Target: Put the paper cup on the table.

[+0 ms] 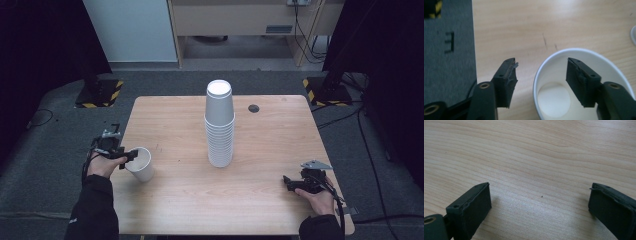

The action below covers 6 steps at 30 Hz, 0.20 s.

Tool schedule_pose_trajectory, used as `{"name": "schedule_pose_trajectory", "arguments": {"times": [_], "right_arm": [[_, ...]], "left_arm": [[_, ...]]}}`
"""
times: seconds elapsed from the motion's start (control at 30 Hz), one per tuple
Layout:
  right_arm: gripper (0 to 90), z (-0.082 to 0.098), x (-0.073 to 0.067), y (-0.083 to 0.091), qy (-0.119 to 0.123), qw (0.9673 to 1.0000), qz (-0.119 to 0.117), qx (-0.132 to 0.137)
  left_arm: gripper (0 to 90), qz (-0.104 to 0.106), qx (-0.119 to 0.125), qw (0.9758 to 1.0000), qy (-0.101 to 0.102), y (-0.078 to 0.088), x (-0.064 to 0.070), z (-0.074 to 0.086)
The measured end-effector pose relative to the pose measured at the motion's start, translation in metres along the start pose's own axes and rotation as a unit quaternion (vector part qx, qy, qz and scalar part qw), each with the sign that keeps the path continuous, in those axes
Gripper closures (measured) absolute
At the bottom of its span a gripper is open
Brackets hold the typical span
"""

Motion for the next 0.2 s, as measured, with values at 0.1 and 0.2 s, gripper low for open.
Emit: {"name": "schedule_pose_trajectory", "arguments": {"times": [0.1,0.2], "right_arm": [[4.8,0.0000,0.0000,0.0000,0.000,1.0000,0.000,0.000],[4.7,0.0000,0.0000,0.0000,0.000,1.0000,0.000,0.000]], "left_arm": [[34.5,0.000,0.062,0.9981,-0.001,0.0055,0.0030,-0.0028],[33.0,-0.007,0.114,0.9934,-0.008,0.0099,0.0053,-0.0040]]}}
Point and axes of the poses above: each handheld gripper's, and its own axes: y roughly backward along the jaws, z roughly out of its underside, x roughly to its right, the point moved 6 cm from there along -y, roughly forward along the jaws, and after that the axes turned 5 degrees about x, right-handed, at the moved point
